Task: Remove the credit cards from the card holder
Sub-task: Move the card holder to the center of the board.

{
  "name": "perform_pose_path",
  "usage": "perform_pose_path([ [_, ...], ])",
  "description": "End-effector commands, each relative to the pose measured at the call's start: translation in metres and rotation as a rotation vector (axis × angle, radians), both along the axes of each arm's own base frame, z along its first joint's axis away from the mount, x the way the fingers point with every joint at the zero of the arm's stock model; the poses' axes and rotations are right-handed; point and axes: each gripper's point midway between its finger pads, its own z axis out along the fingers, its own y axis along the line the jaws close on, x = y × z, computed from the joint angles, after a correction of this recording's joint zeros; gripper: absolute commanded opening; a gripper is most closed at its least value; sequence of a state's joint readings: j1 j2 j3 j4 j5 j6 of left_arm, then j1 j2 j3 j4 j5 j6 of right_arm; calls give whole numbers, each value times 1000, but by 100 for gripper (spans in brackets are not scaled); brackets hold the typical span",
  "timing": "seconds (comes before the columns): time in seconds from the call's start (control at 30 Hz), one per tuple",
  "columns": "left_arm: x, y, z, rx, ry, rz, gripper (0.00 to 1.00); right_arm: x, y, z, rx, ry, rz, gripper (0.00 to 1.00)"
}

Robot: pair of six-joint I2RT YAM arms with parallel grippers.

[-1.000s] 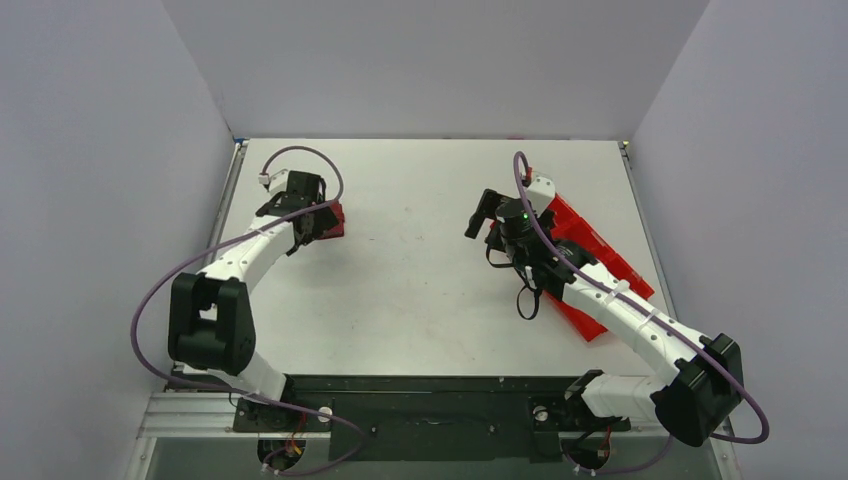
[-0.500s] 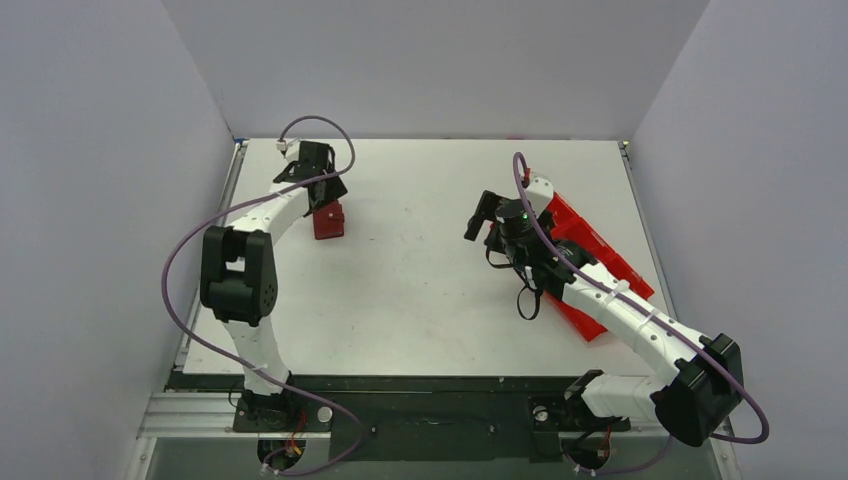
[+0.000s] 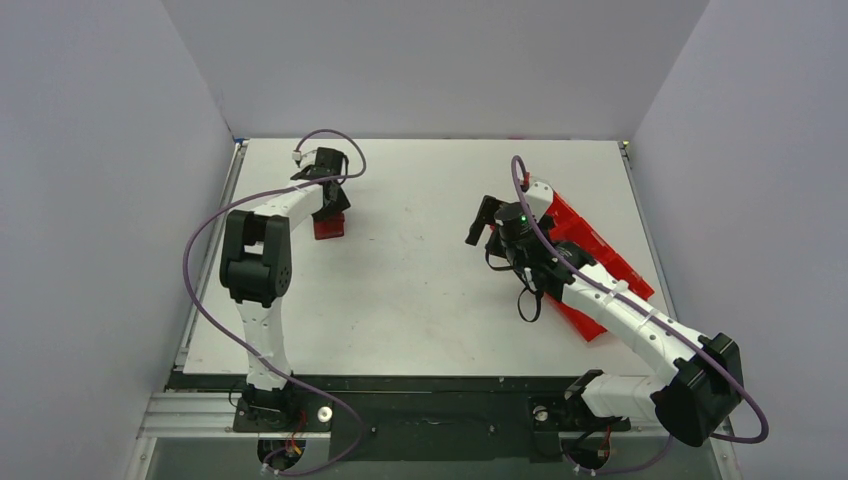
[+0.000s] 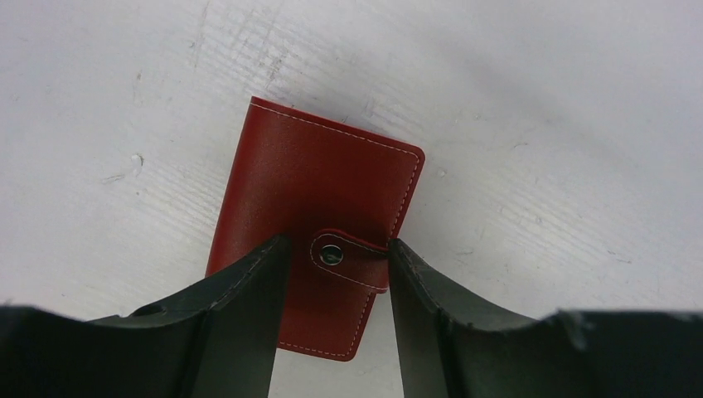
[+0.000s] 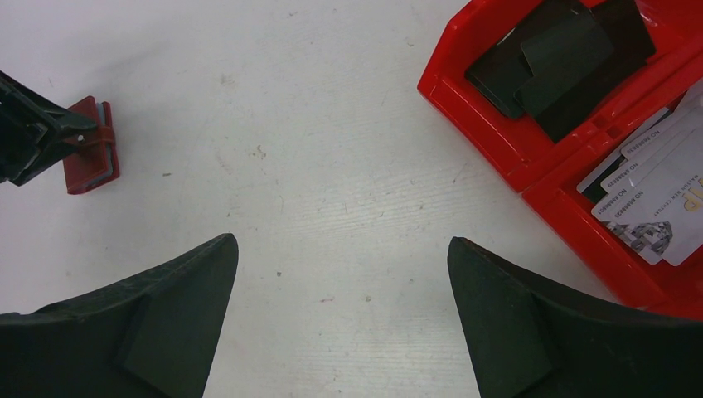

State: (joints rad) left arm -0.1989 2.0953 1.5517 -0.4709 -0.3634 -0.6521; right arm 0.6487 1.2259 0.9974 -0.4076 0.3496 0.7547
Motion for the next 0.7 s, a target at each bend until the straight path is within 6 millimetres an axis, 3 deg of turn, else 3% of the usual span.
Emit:
perform_pose_path([
  [0.0, 9, 0, 10, -18, -31, 23, 42, -2, -2, 2, 16, -5, -13, 93],
  [0.3, 4, 1, -6, -19, 5, 17, 28, -2, 2, -9, 13, 26, -2, 91],
  [0.53, -1, -1, -6, -27, 12, 5, 0, -3, 3, -15, 12, 36, -1, 90],
  [0.67, -6, -5, 0, -44, 6, -5, 0, -4, 4, -18, 17, 41, 0, 90],
])
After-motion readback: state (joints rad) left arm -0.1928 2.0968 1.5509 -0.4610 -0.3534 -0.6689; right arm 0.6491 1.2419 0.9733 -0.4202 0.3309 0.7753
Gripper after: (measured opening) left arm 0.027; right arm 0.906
